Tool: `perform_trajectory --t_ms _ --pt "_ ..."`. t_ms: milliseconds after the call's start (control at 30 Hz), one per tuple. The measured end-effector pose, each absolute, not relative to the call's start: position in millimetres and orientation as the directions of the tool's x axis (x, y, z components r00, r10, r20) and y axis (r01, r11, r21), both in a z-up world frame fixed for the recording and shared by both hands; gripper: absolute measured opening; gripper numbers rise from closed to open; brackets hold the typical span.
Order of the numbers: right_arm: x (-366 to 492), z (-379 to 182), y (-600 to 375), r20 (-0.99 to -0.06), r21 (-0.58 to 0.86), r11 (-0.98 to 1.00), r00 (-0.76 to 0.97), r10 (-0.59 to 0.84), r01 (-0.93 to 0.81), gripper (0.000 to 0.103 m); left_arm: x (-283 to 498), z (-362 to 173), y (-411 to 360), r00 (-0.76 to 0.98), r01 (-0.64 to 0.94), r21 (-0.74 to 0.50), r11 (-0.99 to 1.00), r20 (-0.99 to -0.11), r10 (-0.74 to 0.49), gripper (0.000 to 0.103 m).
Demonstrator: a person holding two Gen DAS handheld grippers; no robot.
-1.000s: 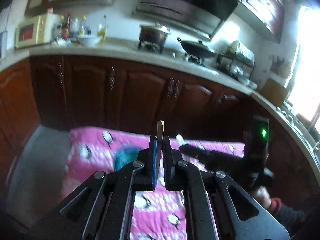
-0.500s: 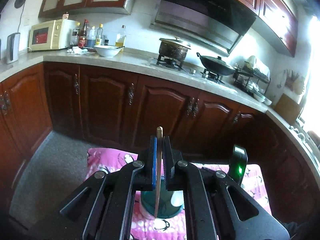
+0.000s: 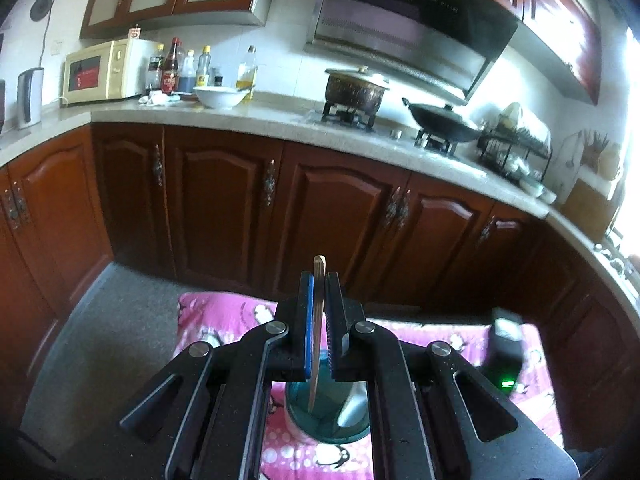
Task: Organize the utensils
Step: 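Lift chopstick and white spoon and drop both into the utensil holder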
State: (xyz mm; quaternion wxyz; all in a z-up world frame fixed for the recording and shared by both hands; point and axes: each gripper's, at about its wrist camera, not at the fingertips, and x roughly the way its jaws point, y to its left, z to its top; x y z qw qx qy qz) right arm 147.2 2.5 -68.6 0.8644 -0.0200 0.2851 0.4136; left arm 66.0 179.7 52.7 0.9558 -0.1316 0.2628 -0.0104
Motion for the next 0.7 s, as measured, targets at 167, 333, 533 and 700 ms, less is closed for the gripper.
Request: perform_trajectory --t_ms 167,333,533,700 --pt "134.7 -68.9 -9.5 -0.540 0.226 0.632 0.445 0.714 -0.741 0.012 69.6 23.6 171.7 0.832 -0.080 -0.257 0.963 -0.550 -0.078 0.004" --pt "126.4 -79.8 -12.9 -0.595 0.225 0.648 0.424 0.683 -0.727 0.012 74.0 -8.9 159.9 0.795 -0.113 -0.260 0.959 -0.602 -0.070 0.004" --pt "125.5 -97.7 -24.8 -0.681 0.252 0.693 0.385 0.623 -0.675 0.012 76.1 -30.2 147.8 0.769 -0.136 -0.244 0.960 -0.637 -0.053 0.004" --pt "119.7 -102.3 -37.9 -0.696 0.264 0.720 0.390 0.602 -0.642 0.035 73.7 -39.1 148.5 0.752 -0.160 -0.250 0.955 -0.658 -0.046 0.010"
